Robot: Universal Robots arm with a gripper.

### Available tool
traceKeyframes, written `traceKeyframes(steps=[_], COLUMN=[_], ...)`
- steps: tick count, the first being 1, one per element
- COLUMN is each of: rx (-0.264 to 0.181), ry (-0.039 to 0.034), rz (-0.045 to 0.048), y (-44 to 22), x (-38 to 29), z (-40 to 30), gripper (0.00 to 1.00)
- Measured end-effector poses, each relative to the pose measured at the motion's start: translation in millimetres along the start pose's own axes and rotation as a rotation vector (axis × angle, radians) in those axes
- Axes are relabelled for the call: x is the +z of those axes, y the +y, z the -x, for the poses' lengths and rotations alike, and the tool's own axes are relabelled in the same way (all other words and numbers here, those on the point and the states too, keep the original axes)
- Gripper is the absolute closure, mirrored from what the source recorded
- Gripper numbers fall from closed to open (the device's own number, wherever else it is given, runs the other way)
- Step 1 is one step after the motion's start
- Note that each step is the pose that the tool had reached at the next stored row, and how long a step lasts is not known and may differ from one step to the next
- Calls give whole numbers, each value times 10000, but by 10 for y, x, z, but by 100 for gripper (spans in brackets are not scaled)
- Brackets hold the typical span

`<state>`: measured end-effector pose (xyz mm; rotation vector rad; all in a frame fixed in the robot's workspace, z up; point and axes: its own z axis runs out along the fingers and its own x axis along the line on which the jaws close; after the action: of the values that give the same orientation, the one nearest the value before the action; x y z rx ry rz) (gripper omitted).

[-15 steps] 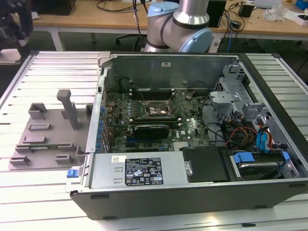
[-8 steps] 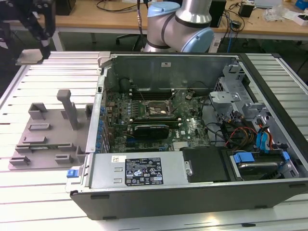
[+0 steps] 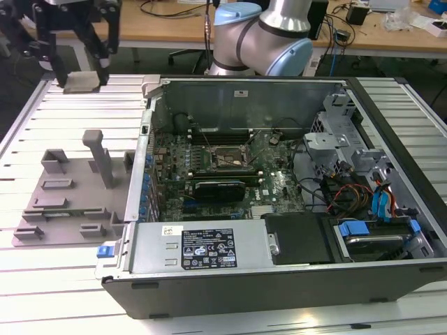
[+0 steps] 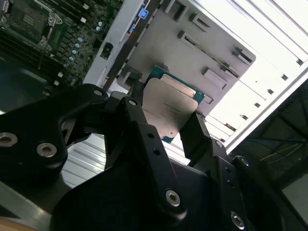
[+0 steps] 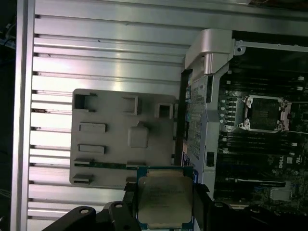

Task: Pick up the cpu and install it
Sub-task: 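Pick up the cpu and move it towards the insertion slot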

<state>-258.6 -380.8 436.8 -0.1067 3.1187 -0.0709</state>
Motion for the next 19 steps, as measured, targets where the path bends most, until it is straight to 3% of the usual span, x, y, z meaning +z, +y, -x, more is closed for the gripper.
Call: traceKeyframes(steps=[4,5,8,15,19], rx=[-1,-2,0,-4,-4], ry=[16,27,42,82,100], rz=[0,1,3,5,6], y=[-2,-1,7,58,100], x=[4,8,13,33,59], z=[154,261,406,711,850], gripper=[45,45,45,45,45])
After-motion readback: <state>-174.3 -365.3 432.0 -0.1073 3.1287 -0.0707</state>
